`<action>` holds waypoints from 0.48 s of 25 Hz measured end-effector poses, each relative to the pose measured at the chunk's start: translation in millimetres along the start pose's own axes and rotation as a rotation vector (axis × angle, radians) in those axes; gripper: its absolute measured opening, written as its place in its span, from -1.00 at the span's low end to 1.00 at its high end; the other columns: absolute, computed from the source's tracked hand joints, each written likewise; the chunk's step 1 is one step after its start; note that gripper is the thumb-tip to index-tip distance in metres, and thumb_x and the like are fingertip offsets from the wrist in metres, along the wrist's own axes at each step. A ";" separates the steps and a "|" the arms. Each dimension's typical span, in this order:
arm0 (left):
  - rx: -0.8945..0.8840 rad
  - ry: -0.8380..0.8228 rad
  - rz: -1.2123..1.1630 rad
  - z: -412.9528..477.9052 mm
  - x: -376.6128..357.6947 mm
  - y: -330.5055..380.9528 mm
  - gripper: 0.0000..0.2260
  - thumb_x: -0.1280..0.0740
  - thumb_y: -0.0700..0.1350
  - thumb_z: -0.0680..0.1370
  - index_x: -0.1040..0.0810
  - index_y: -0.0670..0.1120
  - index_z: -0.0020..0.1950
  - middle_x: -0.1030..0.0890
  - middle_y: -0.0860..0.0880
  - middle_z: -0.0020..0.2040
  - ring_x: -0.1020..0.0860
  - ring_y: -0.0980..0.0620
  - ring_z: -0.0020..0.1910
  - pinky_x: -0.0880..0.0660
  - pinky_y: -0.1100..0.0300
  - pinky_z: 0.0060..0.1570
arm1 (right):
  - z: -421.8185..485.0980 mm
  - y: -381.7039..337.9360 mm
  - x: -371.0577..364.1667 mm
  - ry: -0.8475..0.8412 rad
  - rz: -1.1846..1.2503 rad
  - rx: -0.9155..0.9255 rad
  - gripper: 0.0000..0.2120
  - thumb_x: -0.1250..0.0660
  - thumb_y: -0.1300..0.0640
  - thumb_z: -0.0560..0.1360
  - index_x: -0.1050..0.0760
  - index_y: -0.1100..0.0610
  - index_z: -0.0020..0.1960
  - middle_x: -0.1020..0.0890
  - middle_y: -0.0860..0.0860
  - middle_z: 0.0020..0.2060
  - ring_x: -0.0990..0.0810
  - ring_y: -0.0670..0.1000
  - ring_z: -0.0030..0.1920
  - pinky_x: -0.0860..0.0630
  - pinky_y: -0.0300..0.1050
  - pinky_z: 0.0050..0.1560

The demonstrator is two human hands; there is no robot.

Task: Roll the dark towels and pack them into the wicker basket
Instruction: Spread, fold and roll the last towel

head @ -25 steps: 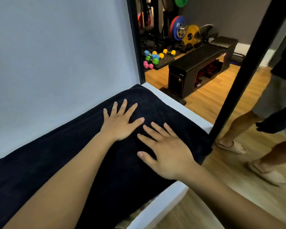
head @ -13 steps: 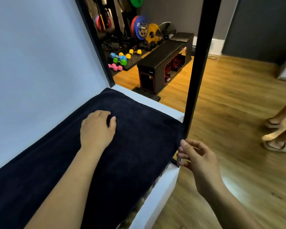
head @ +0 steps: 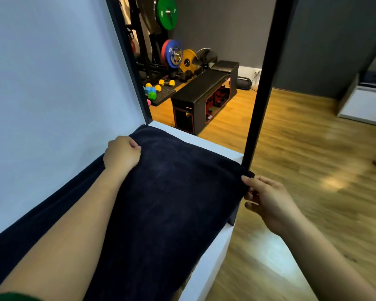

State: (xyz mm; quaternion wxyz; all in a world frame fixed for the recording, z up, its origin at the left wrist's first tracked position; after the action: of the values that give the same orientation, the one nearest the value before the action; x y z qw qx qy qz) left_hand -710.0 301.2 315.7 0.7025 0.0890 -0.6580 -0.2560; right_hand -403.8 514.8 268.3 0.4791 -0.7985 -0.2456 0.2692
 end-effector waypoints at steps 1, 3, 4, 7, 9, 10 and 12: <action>-0.014 0.000 0.016 1.9 4.4 3.0 -0.87 -0.29 -0.12 0.54 -0.64 -0.02 -0.11 -0.65 -0.05 -0.06 -0.58 -0.14 -0.05 -0.51 0.05 -0.12 | -0.5 -9.6 -3.4 0.012 -0.029 0.058 -0.88 -0.41 0.17 0.52 -0.54 0.12 -0.19 -0.49 0.03 -0.36 -0.43 -0.04 -0.40 -0.38 -0.17 -0.39; -0.048 0.069 0.017 4.1 17.9 6.1 -0.84 -0.23 -0.13 0.52 -0.62 -0.05 -0.12 -0.63 -0.04 -0.12 -0.57 -0.15 -0.08 -0.51 0.06 -0.15 | -0.8 -29.4 -14.4 0.018 -0.055 0.188 -0.91 -0.37 0.17 0.56 -0.56 0.12 -0.13 -0.58 0.04 -0.29 -0.53 -0.03 -0.32 -0.45 -0.17 -0.38; -0.063 0.144 -0.004 4.5 25.0 5.4 -0.84 -0.22 -0.12 0.53 -0.60 -0.06 -0.11 -0.61 -0.03 -0.12 -0.56 -0.13 -0.09 -0.51 0.04 -0.13 | 0.0 -36.8 -21.1 0.010 -0.055 0.239 -0.91 -0.33 0.17 0.58 -0.56 0.12 -0.10 -0.61 0.03 -0.26 -0.57 -0.03 -0.30 -0.49 -0.16 -0.38; -0.103 0.274 -0.029 1.5 25.8 -4.7 -0.86 -0.21 -0.09 0.57 -0.55 -0.09 -0.06 -0.57 -0.05 -0.06 -0.48 -0.06 -0.13 -0.45 0.05 -0.18 | 6.5 -38.5 -33.4 0.062 -0.217 0.293 -0.89 -0.27 0.16 0.62 -0.54 0.17 -0.03 -0.61 0.09 -0.26 -0.60 0.02 -0.36 -0.60 0.06 -0.38; -0.157 0.187 0.036 -1.1 8.5 -9.8 -0.84 -0.19 -0.10 0.59 -0.56 -0.09 -0.03 -0.59 -0.06 -0.04 -0.49 -0.06 -0.11 -0.47 0.03 -0.20 | 12.9 -32.8 -29.3 0.146 -0.387 0.318 -0.89 -0.27 0.16 0.61 -0.54 0.16 -0.03 -0.63 0.10 -0.30 -0.58 0.03 -0.44 -0.61 0.18 -0.32; -0.198 0.159 0.070 -1.1 2.4 -8.5 -0.83 -0.19 -0.12 0.60 -0.57 -0.09 0.00 -0.60 -0.08 -0.03 -0.52 -0.08 -0.08 -0.51 0.00 -0.16 | 15.6 -29.9 -23.6 0.192 -0.436 0.328 -0.89 -0.27 0.16 0.60 -0.55 0.13 -0.06 -0.64 0.09 -0.33 -0.59 0.02 -0.45 -0.61 0.18 -0.31; -0.331 0.140 0.124 0.5 -2.9 -0.1 -0.77 -0.17 -0.17 0.61 -0.60 -0.10 0.13 -0.61 -0.11 0.09 -0.54 -0.13 0.05 -0.52 -0.04 0.04 | 18.9 -22.7 -13.0 0.245 -0.500 0.315 -0.88 -0.29 0.16 0.55 -0.57 0.11 -0.13 -0.66 0.09 -0.35 -0.64 0.05 -0.41 -0.62 0.17 -0.27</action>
State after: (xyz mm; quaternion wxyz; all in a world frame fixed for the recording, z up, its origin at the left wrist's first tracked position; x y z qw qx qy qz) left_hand -710.6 302.6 313.1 0.7662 -0.0508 -0.5604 -0.3103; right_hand -429.0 527.9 283.7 0.6742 -0.6558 -0.3301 0.0794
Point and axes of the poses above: each hand's wrist, its own z-axis towards the middle knuckle, its own x-axis out of the back of the hand, y = z × x, the point moved 5 cm from there along z, towards the middle knuckle
